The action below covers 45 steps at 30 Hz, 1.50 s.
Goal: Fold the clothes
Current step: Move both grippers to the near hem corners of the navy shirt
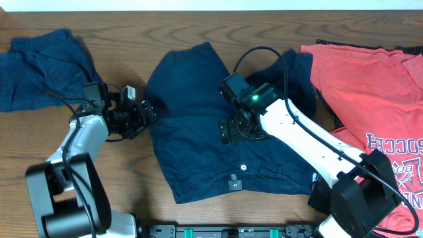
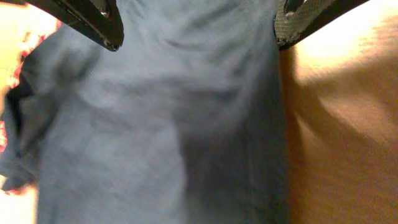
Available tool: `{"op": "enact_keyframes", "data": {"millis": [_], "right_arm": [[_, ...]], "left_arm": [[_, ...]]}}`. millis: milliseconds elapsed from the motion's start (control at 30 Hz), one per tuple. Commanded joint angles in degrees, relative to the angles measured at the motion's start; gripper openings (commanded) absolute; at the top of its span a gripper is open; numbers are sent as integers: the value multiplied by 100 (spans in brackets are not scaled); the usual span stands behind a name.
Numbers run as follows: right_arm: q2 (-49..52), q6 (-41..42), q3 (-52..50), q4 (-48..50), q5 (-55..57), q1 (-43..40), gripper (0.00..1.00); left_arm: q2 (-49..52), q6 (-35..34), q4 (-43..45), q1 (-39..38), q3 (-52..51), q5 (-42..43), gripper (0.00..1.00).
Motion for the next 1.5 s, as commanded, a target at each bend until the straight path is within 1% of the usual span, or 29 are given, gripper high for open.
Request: {"op": "enact_keyframes", "data": {"millis": [0,67,200,367,500,567,633,767,833,867,900,933,967,1033,1100,1267,1367,1467], "right_arm": [[-304,87,0,-24,107,-153,99],[-422,-17,0,-35,234,-282,99],[-640,-232,0,-74,251,-704,99],[-894,-549,20,-101,251,-1370,99],[-964,-841,212,-247,221,-1978,99],[-964,-944,337,-387,225,-2240,99],[-964,-1029,378,-459,225,-2411,99],[-964,-1143,380,-472,229,-2750,99],[-964,-1246,396,-450,144,-3003,99],[-964,-1346,411,-452,31,-3161,99],[-964,-1469,424,-452,-87,-3294,97],[-964,-1589,466,-492,-142,-3460,96],[-964,-1615,496,-551,-133,-3552,96],[-964,-1611,549,-782,-107,-3801,99],[-962,-1615,549,-1067,-205,-3943,99],[-949,-1613,433,-1731,-203,-3965,99],[-951,-1609,107,-1718,-269,-3928,99],[-951,-1611,-404,-1427,-590,-3928,99]], "left_arm": [[-501,273,-317,11,94,354,79],[-833,404,-684,11,94,116,79],[-1491,608,-1683,9,92,-793,78],[-2107,713,-2494,-96,92,-898,77],[-2474,717,-3038,-463,92,-1307,72],[-2586,713,-3270,-728,90,-1534,67],[-2656,669,-3442,-994,81,-1659,66],[-2686,452,-3528,-1421,-31,-1694,66],[-2686,391,-3521,-1596,-166,-1753,63],[-2686,391,-3510,-1672,-254,-1757,58],[-2686,389,-3499,-1722,-323,-1755,54],[-2686,385,-3473,-1788,-435,-1757,53],[-2686,358,-3458,-1821,-509,-1770,53],[-2688,212,-3388,-1886,-726,-1823,53],[-2688,76,-3351,-1923,-885,-1880,53],[-2789,-2,-3202,-2076,-1204,-1878,53],[-2830,-24,-3180,-2157,-1237,-1880,53],[-2837,-46,-3174,-2205,-1239,-1902,54]]}}
